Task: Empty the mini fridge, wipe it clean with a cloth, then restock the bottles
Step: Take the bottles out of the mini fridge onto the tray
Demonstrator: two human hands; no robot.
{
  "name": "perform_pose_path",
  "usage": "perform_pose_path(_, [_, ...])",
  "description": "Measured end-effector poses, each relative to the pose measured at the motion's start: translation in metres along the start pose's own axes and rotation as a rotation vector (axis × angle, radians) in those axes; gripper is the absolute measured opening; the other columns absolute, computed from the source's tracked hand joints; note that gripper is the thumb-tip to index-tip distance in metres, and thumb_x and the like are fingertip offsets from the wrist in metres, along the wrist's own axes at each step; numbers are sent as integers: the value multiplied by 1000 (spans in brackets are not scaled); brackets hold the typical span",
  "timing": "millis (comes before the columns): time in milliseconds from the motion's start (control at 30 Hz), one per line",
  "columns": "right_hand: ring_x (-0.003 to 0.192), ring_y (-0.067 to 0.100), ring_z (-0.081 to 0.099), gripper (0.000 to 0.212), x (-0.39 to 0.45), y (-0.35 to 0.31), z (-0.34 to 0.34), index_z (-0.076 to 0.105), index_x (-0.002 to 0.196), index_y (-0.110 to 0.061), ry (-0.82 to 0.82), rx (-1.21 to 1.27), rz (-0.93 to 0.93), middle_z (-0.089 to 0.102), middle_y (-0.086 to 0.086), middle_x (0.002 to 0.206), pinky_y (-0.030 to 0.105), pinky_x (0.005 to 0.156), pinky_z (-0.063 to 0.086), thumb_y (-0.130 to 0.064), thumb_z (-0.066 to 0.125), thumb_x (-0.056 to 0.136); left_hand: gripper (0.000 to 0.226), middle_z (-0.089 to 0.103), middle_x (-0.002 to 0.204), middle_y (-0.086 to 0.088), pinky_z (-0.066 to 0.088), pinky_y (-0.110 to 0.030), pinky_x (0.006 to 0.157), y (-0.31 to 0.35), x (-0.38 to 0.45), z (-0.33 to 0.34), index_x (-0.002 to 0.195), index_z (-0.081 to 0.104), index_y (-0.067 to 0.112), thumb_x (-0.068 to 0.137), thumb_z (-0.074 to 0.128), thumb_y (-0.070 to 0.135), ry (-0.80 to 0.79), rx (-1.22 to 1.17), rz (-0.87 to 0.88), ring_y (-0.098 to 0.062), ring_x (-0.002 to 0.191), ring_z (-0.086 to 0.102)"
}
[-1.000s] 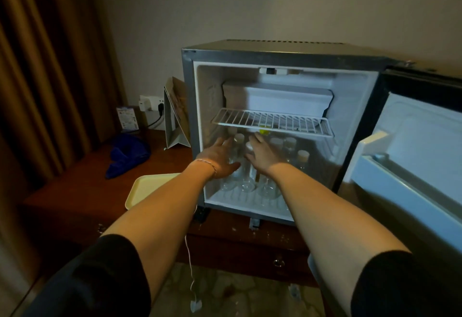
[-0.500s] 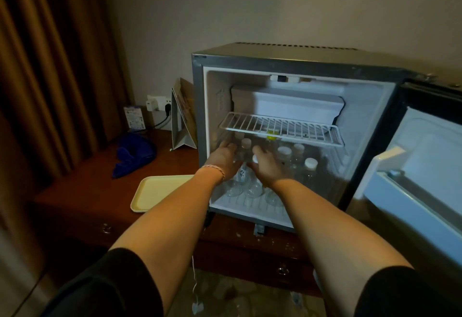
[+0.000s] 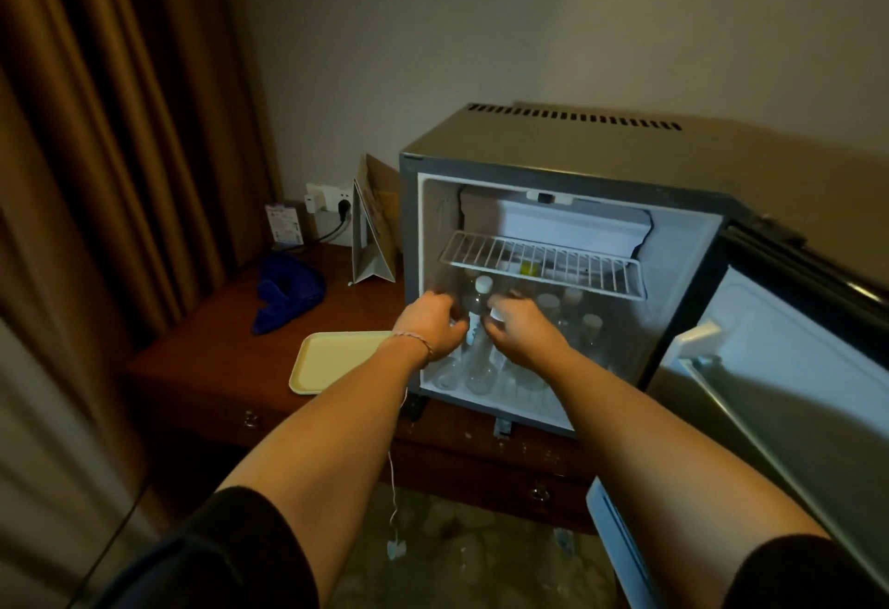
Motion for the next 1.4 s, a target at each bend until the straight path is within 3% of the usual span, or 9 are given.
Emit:
perform_pose_path(67, [99, 33, 60, 23, -9, -16, -10, 60, 110, -11, 12, -21, -11, 61, 15, 112, 47, 86, 52, -28, 51, 97, 26, 52, 113, -7, 51, -39, 86, -1, -10, -15, 102, 61, 16, 93, 56, 39, 26, 1, -11, -28, 97, 58])
perform_pose_path(233, [91, 31, 55, 23, -20, -57, -23, 56, 101, -9, -1, -55, -58, 51, 11, 102, 46, 80, 50, -31, 52, 93, 25, 45, 103, -2, 50, -40, 79, -12, -35, -47, 91, 55, 20, 91, 56, 44, 40, 27, -64, -26, 89, 57])
perform_pose_path(433, [88, 25, 55, 15, -14, -102, -23, 54, 96, -17, -20, -43, -138, 48, 4, 98, 46, 79, 51, -32, 53, 92, 28, 46, 105, 0, 51, -41, 81, -40, -49, -76, 92, 57, 21, 90, 54, 49, 45, 56, -151, -23, 88, 57])
perform_pose_path(667, [99, 25, 56, 25, 25, -149, 5, 54, 118, -15, -87, -59, -218, 49, 5, 116, 42, 86, 50, -29, 52, 98, 25, 45, 105, 1, 51, -41, 83, -105, -43, -104, 94, 56, 23, 90, 53, 47, 50, 74, -254, -23, 90, 57])
perform_pose_path(833, [108, 22, 56, 22, 76, -175, 43, 55, 118, -18, -77, -36, -172, 51, 3, 122, 35, 87, 48, -27, 54, 98, 26, 45, 105, 1, 52, -43, 84, -160, -14, -106, 95, 57, 22, 89, 54, 47, 17, 55, -248, -22, 87, 58])
perform_pose_path(967, [119, 29, 53, 19, 118, -187, 83, 54, 116, -16, -187, -62, -137, 48, 8, 130, 41, 95, 48, -23, 56, 99, 24, 44, 106, 1, 51, -42, 84, -197, 14, -97, 96, 56, 22, 90, 54, 45, -66, 61, -212, -21, 87, 56])
perform_pose_path(1033, [115, 29, 54, 22, 140, -189, 99, 52, 119, -15, -196, -72, -95, 45, 10, 135, 40, 94, 49, -24, 55, 99, 22, 44, 106, 2, 51, -39, 83, -214, 32, -95, 96, 56, 22, 91, 52, 43, -76, 42, -201, -19, 86, 56])
perform_pose_path(1233, [86, 20, 53, 17, 182, -185, 145, 52, 112, -15, -161, -53, -29, 47, 5, 117, 36, 75, 50, -24, 56, 98, 18, 44, 108, 2, 50, -36, 79, -261, 77, -68, 97, 55, 22, 95, 48, 38, -129, 23, -145, -16, 83, 55])
perform_pose_path(1400, [95, 22, 58, 19, 215, -176, 173, 53, 115, -16, -180, -39, 36, 48, 4, 120, 38, 81, 54, -21, 58, 98, 16, 44, 105, 5, 52, -35, 82, -292, 102, -45, 94, 55, 24, 94, 49, 39, -134, 10, -155, -14, 83, 54])
Point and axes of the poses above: each hand's wrist, its own x-axis towards the middle knuckle, its own z-axis out of the palm, y = z × x, the point moved 4 cm from there along x, towards the middle knuckle
